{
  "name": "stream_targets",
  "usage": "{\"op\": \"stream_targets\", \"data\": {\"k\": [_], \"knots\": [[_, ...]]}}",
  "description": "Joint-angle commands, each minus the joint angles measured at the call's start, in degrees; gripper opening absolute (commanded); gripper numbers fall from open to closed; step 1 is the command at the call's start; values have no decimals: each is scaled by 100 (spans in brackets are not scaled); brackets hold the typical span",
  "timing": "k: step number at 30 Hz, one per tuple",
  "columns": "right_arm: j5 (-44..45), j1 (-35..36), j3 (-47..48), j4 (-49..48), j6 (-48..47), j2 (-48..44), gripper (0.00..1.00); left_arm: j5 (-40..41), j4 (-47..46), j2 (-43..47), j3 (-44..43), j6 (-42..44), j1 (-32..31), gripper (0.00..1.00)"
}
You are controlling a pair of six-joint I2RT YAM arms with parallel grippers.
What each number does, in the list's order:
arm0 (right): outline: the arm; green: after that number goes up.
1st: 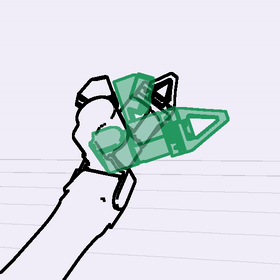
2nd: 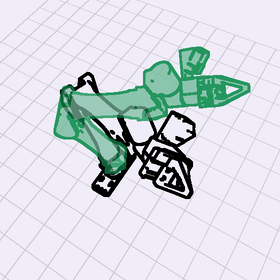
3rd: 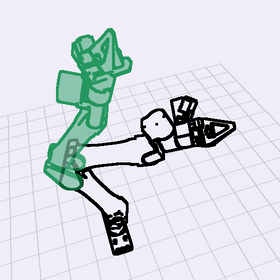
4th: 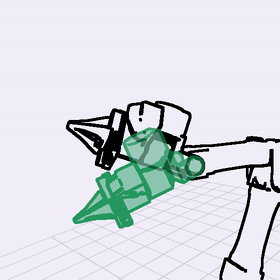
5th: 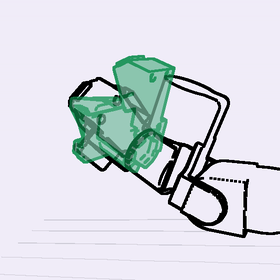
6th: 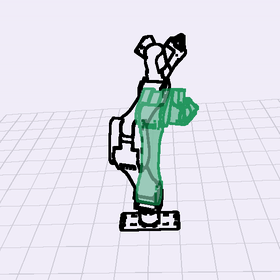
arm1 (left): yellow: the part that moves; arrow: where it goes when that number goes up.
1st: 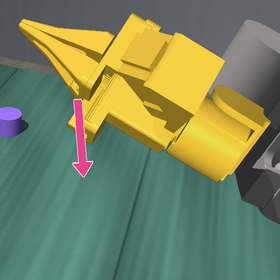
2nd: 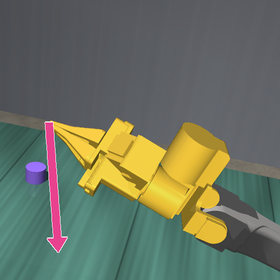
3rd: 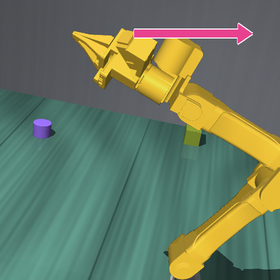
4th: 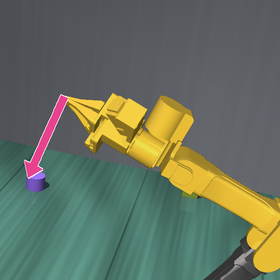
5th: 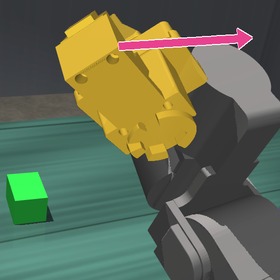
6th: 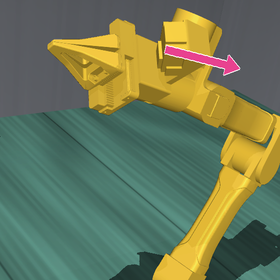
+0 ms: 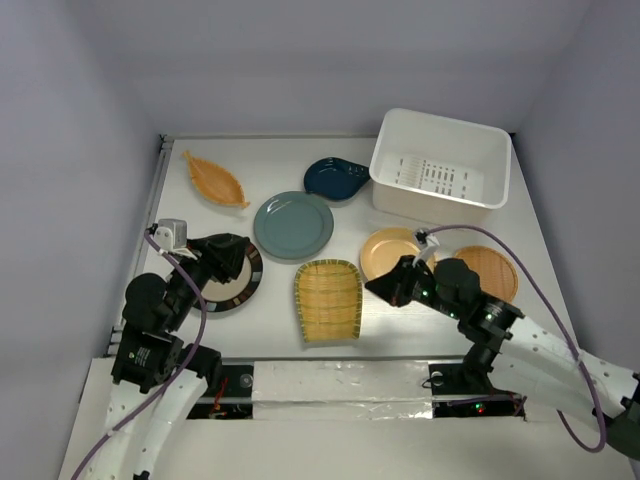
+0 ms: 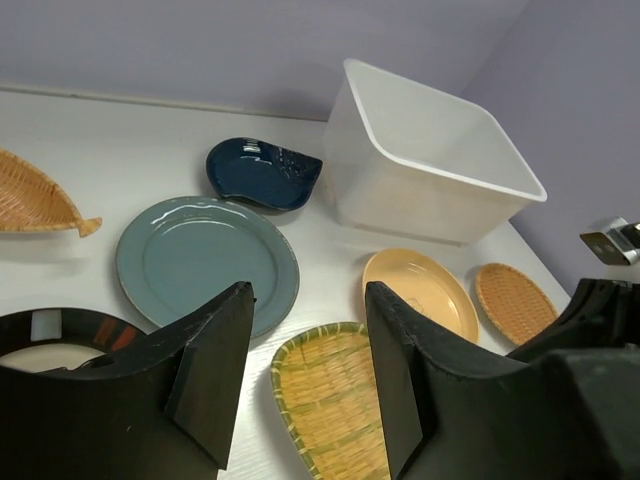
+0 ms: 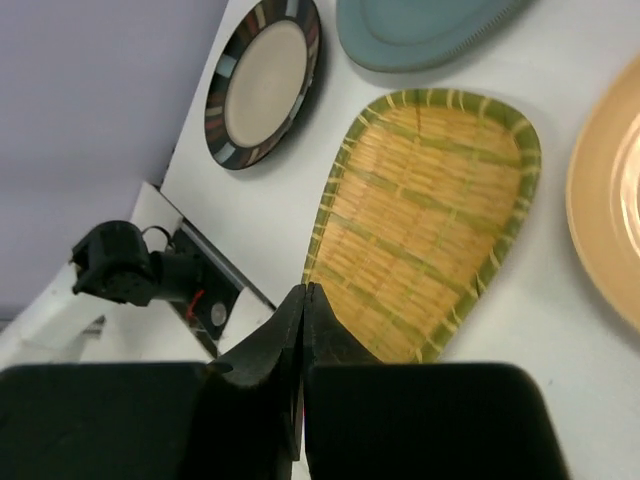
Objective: Place the plates into the plastic bin on the countertop
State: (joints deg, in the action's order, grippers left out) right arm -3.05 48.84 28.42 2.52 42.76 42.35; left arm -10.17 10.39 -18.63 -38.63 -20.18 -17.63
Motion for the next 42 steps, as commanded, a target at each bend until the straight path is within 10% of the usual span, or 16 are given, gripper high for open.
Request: {"op": "stream_targets", "data": {"k": [1,4,8,11,16,20,30,34,38,42], "knots": [[585,38,-267,564,775,-630,0,-116,-195,-61,22,50,-30,46],[718,38,-548,960,1189,-955,0,-134,-213,-79,57,6,-30,42],[894,38,-882,1092,1568,-1106,17,-81,-231,-97,84,-38,-83,0],[824,38,-1084,812,1717,-992,51,42,-196,-132,93,-73,-83,0],[710,38,-1234,293,1884,-395,58,24,-187,-158,84,-65,-83,1],[402,38,-1479,-916,2008,308,57,-2,-204,-149,93,-65,-83,24],[165,38,-1243,-2869,2025,2865,50,-2,-187,-123,93,-56,-83,30],[-99,38,-1331,-3565,2253,3508,22,42,-178,-106,84,-56,-83,31],[-170,38,-1410,-3348,2289,3194,0,59,-169,-97,84,-56,-83,32],[-39,38,-1007,-1246,1904,1640,0,60,-169,-97,75,-56,-83,32]]}}
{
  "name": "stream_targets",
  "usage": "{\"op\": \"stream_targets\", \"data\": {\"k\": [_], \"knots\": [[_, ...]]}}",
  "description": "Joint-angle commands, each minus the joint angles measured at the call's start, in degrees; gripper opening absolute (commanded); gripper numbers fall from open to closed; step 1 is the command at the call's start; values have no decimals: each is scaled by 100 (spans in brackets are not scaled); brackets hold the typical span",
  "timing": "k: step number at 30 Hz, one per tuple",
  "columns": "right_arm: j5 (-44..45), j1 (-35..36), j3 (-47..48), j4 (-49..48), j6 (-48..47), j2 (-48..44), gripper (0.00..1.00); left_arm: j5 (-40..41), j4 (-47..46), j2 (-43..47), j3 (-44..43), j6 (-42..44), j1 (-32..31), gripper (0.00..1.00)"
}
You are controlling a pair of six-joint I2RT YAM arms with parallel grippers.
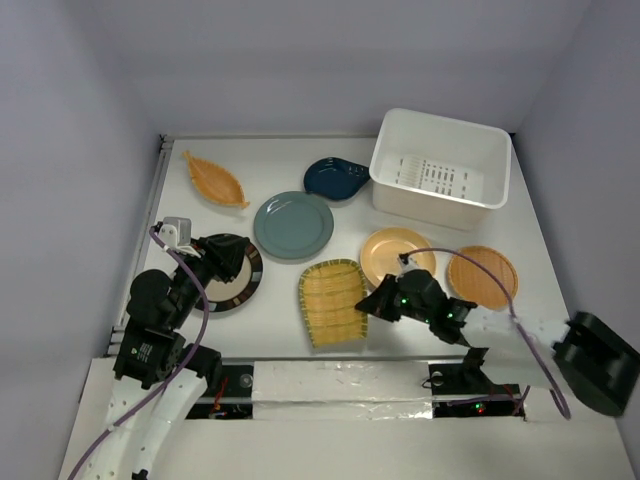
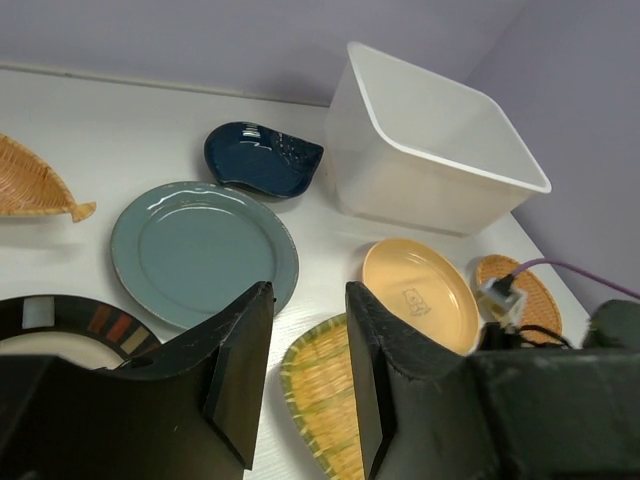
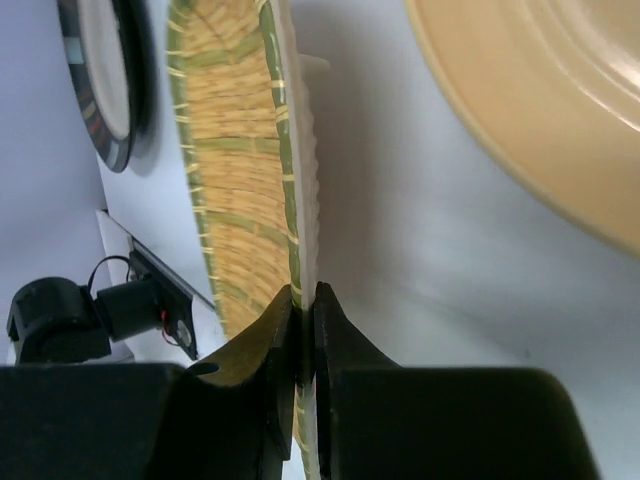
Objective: Place the plates into the plastic bin on the countertop
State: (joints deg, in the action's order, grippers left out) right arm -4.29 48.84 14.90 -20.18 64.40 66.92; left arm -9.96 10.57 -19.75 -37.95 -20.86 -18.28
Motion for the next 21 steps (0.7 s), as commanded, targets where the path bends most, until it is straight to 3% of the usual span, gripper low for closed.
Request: {"op": "stream_targets", "data": {"k": [1,3,4,7,10,15,21], "knots": [[322,38,504,1443,-540,-1560,0,55,-178,24,7,12,-17,32],[761,38,1055,2565,-788,-2250,0,64,-178,32,7,3,-17,33],[1286,38,1259,2764,-1024,-2766,0,81,-169,41,7,-14,-17,33],[2070,-521,2006,2871,-1629,-3035,0,125,-169,59,16,-14,-17,34],[2187,-1199,2717,2284,-2324,-2738,0,161,-160,68,16,-14,-17,35],[2240,-2885,3931,1738,-2801,-1308,0,143,-143,76,16,-23,-17,35],[2319,-3802,5284,1772,-2766,162,0,205,-134,199,25,-41,-17,37]]}}
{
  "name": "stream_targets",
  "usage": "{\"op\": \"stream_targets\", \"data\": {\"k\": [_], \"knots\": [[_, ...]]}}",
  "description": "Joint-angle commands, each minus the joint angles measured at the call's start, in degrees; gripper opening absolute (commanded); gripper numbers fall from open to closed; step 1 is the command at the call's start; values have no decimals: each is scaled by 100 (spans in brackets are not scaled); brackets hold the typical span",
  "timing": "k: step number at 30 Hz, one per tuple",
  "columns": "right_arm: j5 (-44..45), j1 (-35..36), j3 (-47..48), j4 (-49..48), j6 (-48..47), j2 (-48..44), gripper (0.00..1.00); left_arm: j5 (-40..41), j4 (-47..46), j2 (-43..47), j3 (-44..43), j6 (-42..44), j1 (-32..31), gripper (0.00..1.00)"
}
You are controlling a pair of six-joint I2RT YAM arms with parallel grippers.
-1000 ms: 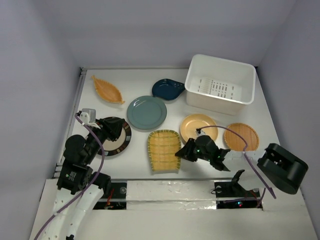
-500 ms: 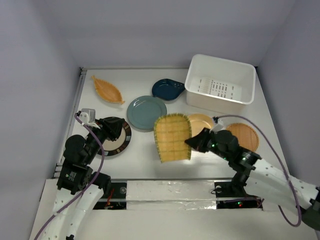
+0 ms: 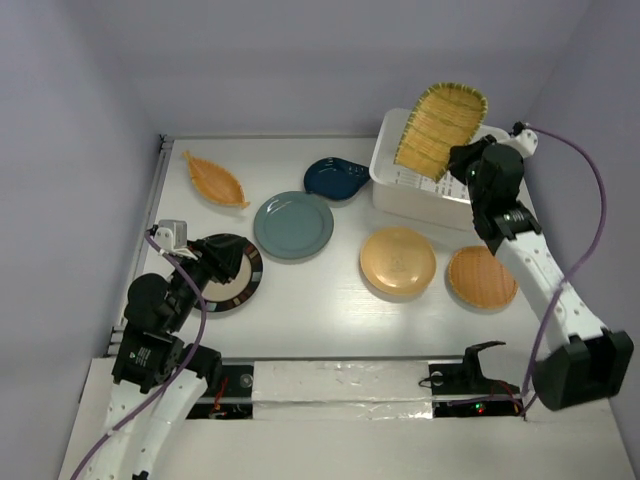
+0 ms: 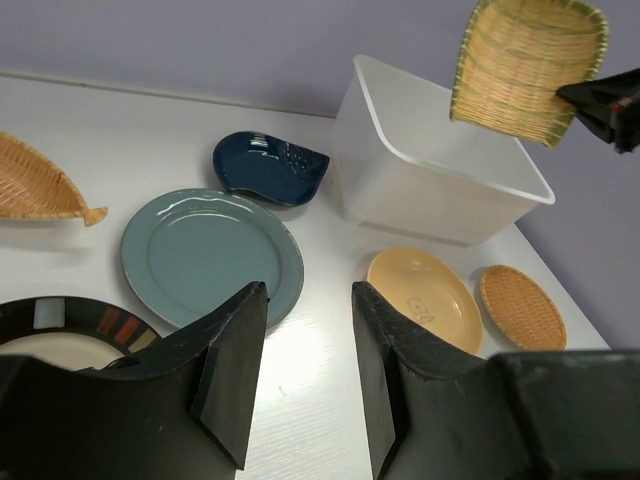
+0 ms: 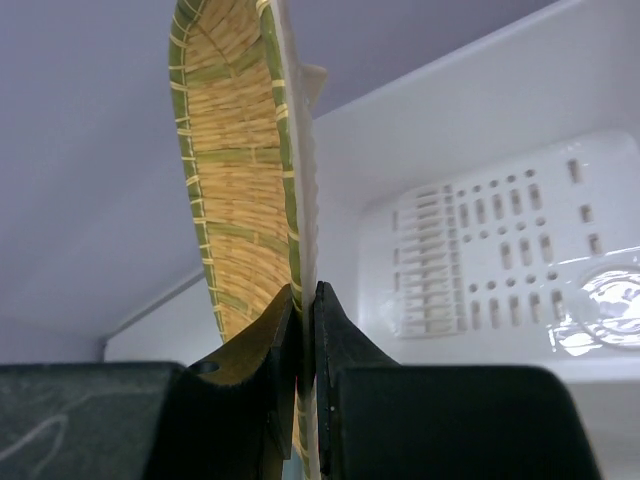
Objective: Place the plates into the plastic bin on the countertop
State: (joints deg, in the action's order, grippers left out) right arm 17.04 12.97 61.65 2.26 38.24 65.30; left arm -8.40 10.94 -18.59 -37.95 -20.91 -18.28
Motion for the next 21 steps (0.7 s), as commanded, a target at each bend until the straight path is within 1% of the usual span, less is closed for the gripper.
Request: {"op": "stream_targets", "data": {"k": [1,3,6,8,10,15,16,17,18,19,21], "knots": [[47,-451,733,-446,-80,691,0,49,-154,101,25,-45,-17,37],[-121,-637,1040,-367,-1,1036,0,49,-162,101,25,-36,-17,37],[-341,-857,1253,-244,87,1616,0,41,-162,110,25,-45,-17,37],[-666,-1041,1210,-244,227,1923,0,49,-162,127,25,-36,-17,37],[-998,-1156,991,-445,350,2065,0,49,-162,136,25,-36,-17,38],[-1282,-1332,770,-604,421,2461,0,32,-180,101,25,-45,-17,38],[-1273,-1332,761,-613,369,2496,2,23,-171,92,25,-36,-17,38],[-1256,-1332,761,-596,325,2514,11,32,-180,92,34,-36,-17,38],[-1238,-1332,770,-569,272,2523,18,23,-180,84,34,-36,-17,38],[-1212,-1332,761,-560,202,2514,30,23,-171,75,25,-45,-17,38],[-1089,-1332,735,-499,123,2471,41,14,-180,83,25,-36,-17,38]]}}
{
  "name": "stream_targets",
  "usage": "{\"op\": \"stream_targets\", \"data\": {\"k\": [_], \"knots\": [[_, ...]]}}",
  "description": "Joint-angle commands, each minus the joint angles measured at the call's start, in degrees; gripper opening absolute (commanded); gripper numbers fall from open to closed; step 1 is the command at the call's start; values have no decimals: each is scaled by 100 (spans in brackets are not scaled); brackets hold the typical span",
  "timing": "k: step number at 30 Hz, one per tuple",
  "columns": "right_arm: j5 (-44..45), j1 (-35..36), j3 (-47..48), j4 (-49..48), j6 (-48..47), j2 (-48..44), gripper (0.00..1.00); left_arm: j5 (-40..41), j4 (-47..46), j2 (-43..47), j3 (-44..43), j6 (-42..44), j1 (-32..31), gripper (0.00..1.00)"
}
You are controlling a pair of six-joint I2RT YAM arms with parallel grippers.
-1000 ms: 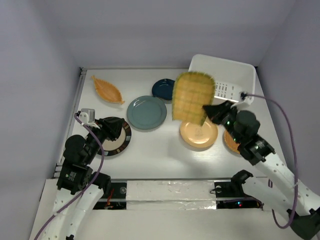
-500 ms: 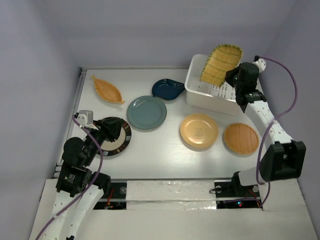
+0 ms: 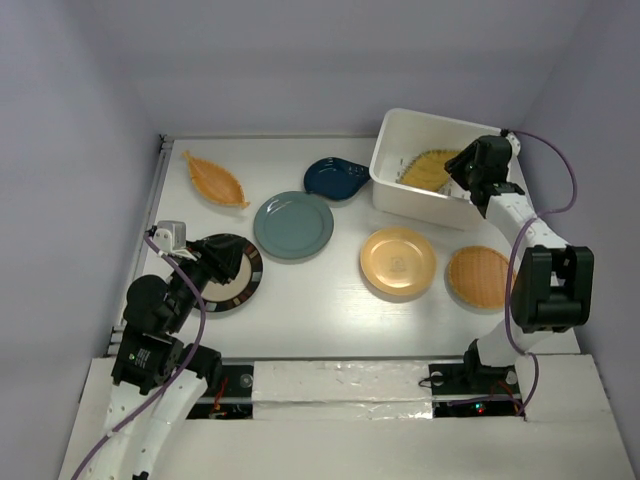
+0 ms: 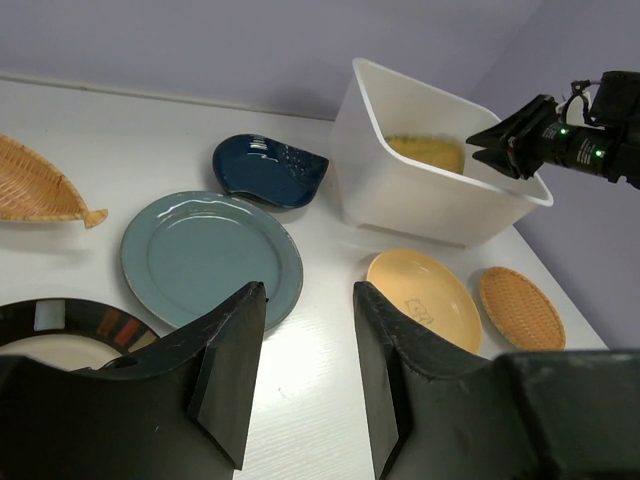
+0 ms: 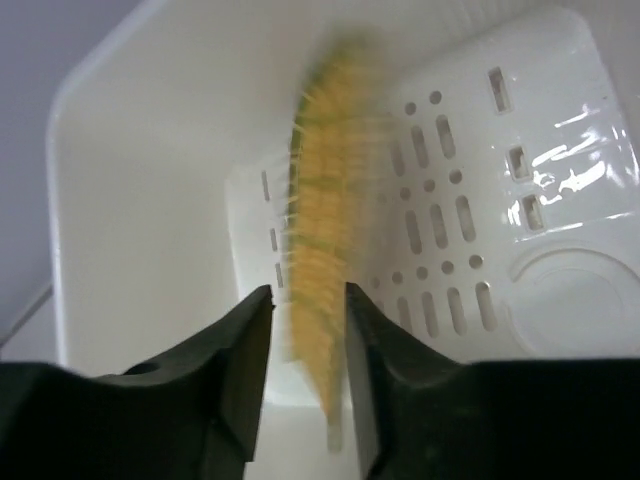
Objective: Place the plates into the plastic bin on the countertop
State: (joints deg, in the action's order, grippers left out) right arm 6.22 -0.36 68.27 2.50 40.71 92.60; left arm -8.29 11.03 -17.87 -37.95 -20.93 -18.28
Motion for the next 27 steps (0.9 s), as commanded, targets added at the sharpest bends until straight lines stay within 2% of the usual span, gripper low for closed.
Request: {"op": "stream_targets", "data": {"k": [1,4,7,8,10,11,12,14,15,16,18,19,20,22,25,27], "knots": [[20,1,55,-523,-168,-286,44,3,-189,11,25,-34,-17,38],[143,1,-68,-523,-300,-523,59,12,-180,-6,25,-43,-17,38],[161,1,-365,-627,-344,-1005,58,12,-180,-6,25,-43,-17,38],[117,53,-532,-776,-353,-1433,53,12,-180,-6,25,-43,-17,38],[12,176,-875,-1172,-379,-1901,34,21,-180,-15,25,-34,-17,38],[-111,298,-1129,-1234,-432,-2103,7,30,-171,-15,25,-34,-17,38],[-156,648,-1227,-1252,-467,-2410,0,30,-162,-24,25,-43,-17,38],[-209,1158,-1464,-1217,-607,-2597,0,30,-171,-32,25,-43,-17,37],[-191,1753,-1561,-1226,-617,-2658,0,21,-171,-33,25,-34,-17,37],[-200,2054,-1649,-1252,-573,-2650,0,38,-171,-41,25,-43,-17,36],[-174,2574,-1973,-1479,-381,-2537,0,38,-171,-50,16,-43,-17,29],[-191,3011,-2097,-1629,-232,-2345,0,65,-162,-50,25,-43,-17,25],[-200,3207,-2203,-1778,57,-2204,2,91,-162,-59,16,-43,-17,12],[-95,3646,-2283,-1981,331,-1861,5,205,-127,-59,-1,-61,-17,0],[99,3929,-2283,-2367,893,-1097,17,284,-101,-24,-10,-78,-17,0],[160,4069,-2266,-2683,1289,-508,29,293,-101,-6,-10,-78,-17,0]]}}
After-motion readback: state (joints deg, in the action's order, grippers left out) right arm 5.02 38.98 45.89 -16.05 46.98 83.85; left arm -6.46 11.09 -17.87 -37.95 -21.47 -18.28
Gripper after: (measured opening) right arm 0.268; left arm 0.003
